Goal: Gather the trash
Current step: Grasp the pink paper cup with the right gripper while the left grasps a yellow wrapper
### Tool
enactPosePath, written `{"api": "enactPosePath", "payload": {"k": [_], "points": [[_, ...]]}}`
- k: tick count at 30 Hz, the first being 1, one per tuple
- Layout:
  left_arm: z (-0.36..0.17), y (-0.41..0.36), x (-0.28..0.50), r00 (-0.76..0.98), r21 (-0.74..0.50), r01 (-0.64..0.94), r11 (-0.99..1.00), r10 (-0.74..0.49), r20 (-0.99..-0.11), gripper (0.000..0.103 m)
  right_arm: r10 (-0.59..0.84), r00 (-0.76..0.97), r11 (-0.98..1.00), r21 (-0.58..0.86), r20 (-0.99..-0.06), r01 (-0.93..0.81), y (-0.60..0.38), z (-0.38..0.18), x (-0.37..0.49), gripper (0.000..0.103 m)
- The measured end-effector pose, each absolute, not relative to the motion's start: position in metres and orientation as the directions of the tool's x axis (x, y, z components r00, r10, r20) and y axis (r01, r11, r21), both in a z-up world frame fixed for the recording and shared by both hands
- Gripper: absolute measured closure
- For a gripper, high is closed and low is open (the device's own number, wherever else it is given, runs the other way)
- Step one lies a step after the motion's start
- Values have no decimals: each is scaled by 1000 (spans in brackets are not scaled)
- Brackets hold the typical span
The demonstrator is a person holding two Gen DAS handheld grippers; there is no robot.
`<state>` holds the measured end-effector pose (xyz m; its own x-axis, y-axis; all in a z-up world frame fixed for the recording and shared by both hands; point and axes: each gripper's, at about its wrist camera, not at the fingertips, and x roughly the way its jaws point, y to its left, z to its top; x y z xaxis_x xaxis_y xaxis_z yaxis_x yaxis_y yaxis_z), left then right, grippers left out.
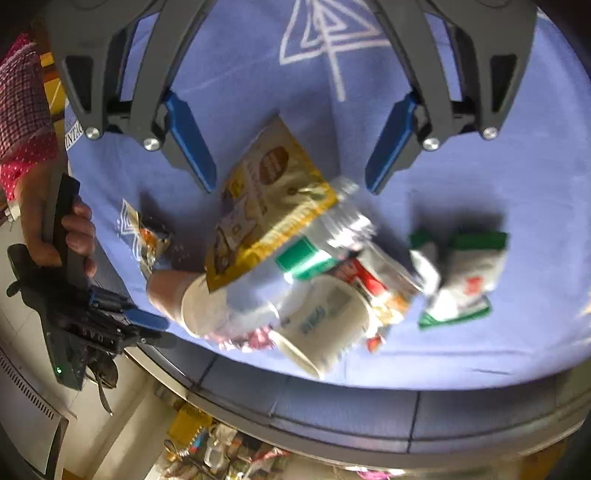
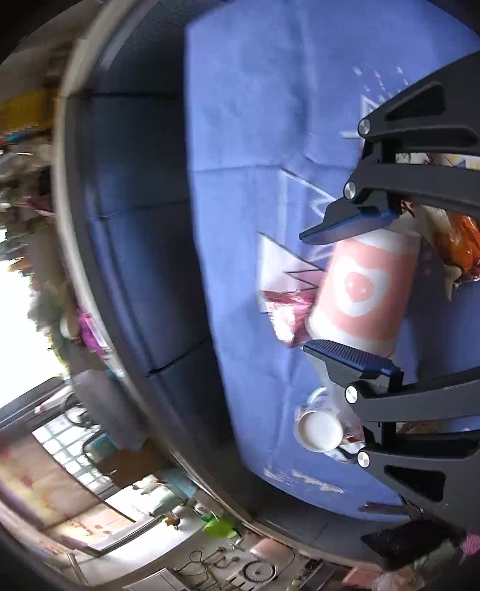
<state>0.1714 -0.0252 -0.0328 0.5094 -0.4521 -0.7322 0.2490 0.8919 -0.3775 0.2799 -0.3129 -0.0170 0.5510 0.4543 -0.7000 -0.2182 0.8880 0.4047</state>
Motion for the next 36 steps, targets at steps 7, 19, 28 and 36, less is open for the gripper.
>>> {"api": "enactPosePath", "payload": {"k": [7,19,28,36], "points": [[-47,-12,147,417,-506,255,824,-566,-711,95,598,432,801,494,-675,-337,-299,-49,163,50],[-31,-2,105,464,-450,247,858,-513,-722,69,532,582,846,423,-615,-326,-292,-50,80,26],[-28,-4,123,499,-434,232,870,-490,-715,45,460,593,882,263,-661,-390,-233,-54,108,25],[-39,-11,121,442,-447,266,854,-520,-731,99,434,590,897,262,-681,-357,-228,-70,122,49]]}}
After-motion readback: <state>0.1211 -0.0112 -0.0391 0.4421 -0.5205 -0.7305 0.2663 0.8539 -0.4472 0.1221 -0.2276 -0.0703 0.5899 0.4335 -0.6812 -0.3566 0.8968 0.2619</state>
